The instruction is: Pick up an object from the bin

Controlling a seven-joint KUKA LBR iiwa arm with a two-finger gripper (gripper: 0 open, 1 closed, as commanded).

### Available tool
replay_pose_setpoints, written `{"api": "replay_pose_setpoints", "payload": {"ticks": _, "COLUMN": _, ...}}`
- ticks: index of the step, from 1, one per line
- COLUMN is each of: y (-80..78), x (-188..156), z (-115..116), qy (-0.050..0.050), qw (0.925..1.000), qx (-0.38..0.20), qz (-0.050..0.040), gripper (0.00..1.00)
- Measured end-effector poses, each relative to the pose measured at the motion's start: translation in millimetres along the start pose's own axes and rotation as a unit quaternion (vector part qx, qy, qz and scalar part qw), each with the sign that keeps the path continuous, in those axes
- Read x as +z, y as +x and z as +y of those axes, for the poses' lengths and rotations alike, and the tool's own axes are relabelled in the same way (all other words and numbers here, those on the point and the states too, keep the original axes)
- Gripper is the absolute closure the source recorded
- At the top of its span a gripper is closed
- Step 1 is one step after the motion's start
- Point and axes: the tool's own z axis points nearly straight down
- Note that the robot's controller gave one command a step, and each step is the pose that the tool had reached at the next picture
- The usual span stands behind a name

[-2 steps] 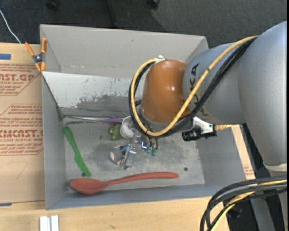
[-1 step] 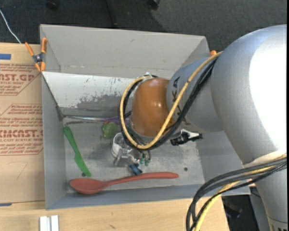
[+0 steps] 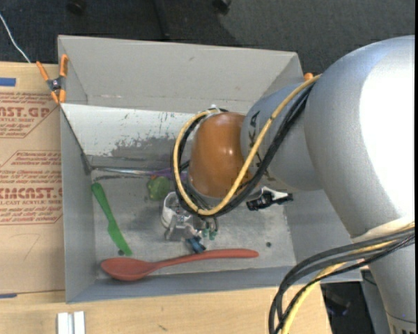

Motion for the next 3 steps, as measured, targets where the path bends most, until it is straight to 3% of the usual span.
{"api": "replay_pose_setpoints", "payload": {"ticks": 1, "y": -5.4, "x": -73.1, "z": -5.5, "qy": -0.001, "qw": 0.9996, "qx": -0.027, "qz": -0.0040, "gripper": 1.00}}
{"api": "replay_pose_setpoints", "payload": {"ticks": 2, "y": -11.2, "x": -17.6, "z": -7.6, "qy": 0.000, "qw": 1.0000, "qx": -0.006, "qz": 0.0013, "gripper": 1.00}}
{"api": "replay_pose_setpoints", "payload": {"ticks": 3, "y": 0.9, "x": -2.0, "z": 33.1, "qy": -0.002, "qw": 0.9972, "qx": -0.075, "qz": -0.0068, "gripper": 1.00}}
